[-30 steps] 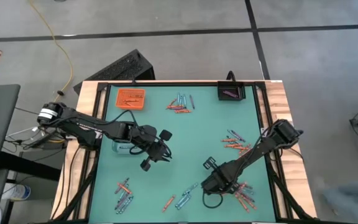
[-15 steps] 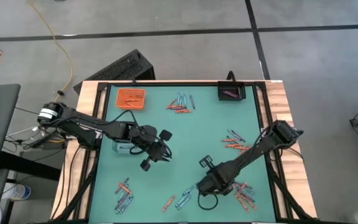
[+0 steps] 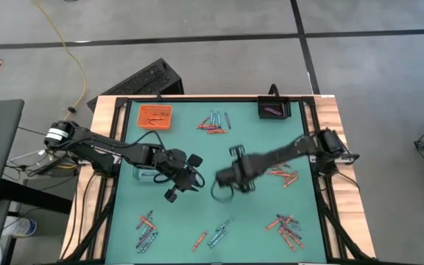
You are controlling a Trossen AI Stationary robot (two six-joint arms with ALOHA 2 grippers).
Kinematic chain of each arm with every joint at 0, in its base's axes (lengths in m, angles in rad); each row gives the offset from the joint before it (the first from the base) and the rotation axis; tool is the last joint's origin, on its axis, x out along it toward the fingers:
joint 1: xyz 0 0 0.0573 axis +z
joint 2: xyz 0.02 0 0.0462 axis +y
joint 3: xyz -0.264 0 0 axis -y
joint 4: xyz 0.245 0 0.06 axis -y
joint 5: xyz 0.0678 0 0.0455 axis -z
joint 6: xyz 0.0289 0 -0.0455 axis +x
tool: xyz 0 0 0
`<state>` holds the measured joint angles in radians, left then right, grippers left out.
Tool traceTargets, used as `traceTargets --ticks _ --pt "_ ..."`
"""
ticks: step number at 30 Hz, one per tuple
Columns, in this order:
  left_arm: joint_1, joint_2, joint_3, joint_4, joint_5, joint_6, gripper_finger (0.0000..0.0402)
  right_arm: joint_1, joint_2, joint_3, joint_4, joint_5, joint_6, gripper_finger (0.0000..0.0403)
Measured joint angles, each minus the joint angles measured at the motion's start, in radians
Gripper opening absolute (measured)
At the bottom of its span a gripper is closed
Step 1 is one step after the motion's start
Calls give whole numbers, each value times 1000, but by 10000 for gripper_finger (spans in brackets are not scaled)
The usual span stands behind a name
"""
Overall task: Sort crayons
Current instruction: Put the purple crayon into the black basket
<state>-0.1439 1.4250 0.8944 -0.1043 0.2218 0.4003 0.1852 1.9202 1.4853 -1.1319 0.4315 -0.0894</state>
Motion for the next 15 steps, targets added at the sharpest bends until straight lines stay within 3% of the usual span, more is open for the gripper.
traceTargets --ticks 15 --pt "-25 0 0 -42 0 -1 57 -588 -152 -2 -15 44 -353 0"
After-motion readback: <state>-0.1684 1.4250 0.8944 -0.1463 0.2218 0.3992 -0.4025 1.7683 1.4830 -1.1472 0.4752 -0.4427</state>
